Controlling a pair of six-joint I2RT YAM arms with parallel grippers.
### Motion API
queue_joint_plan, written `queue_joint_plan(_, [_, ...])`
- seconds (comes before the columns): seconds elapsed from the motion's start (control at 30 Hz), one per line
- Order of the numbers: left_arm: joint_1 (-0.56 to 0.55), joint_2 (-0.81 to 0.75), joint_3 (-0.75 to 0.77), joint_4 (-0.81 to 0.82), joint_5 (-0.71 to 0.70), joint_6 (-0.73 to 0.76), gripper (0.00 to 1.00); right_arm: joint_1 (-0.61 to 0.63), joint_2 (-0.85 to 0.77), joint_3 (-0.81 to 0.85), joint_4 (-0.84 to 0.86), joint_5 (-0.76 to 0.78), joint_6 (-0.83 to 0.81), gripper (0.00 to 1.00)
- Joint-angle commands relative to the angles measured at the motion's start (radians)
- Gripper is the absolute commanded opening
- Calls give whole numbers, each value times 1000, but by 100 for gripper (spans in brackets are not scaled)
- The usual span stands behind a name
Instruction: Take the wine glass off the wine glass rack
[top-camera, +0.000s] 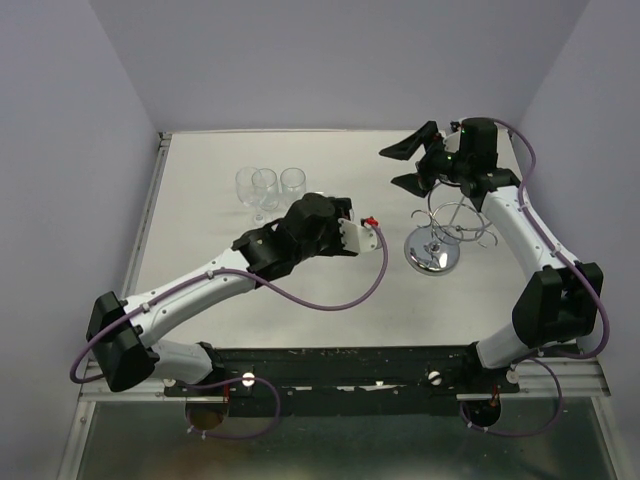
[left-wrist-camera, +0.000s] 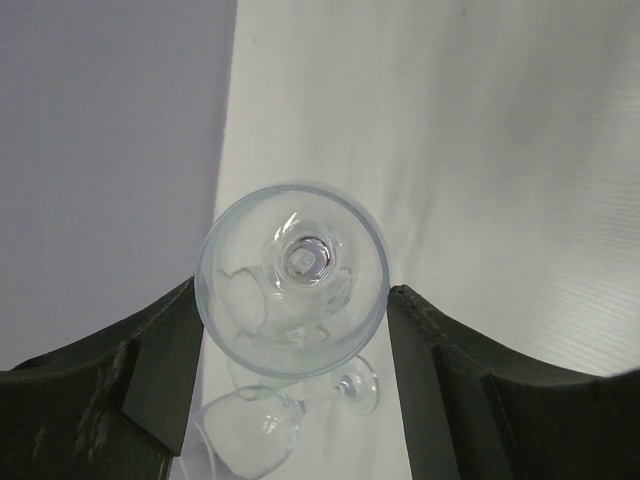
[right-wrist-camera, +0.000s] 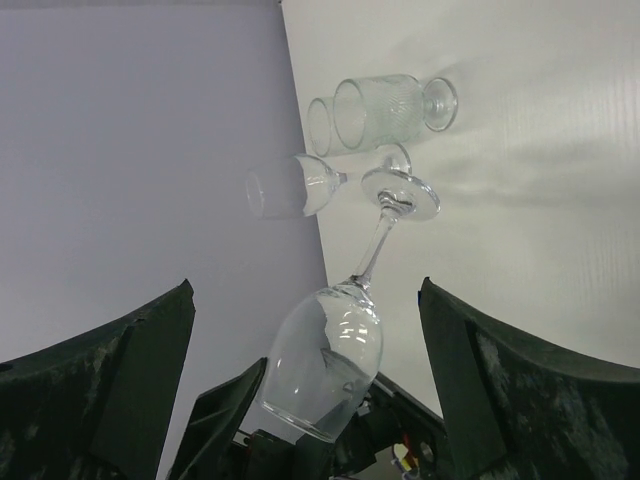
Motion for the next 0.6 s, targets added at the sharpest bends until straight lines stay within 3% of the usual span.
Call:
queue_joint_plan(0.0, [33,16,68,-79,98,-245,0,-2,-28,21,-75,60,-41,100])
queue_joint_plan(0.2, [68,16,61,-91,170,-419,0,-2,-34,50,-99,89,-106,100])
queue_joint_plan(0.57, [144,80,125,-113,276,-594,0,-2,-49,168,-243,221,-325,100])
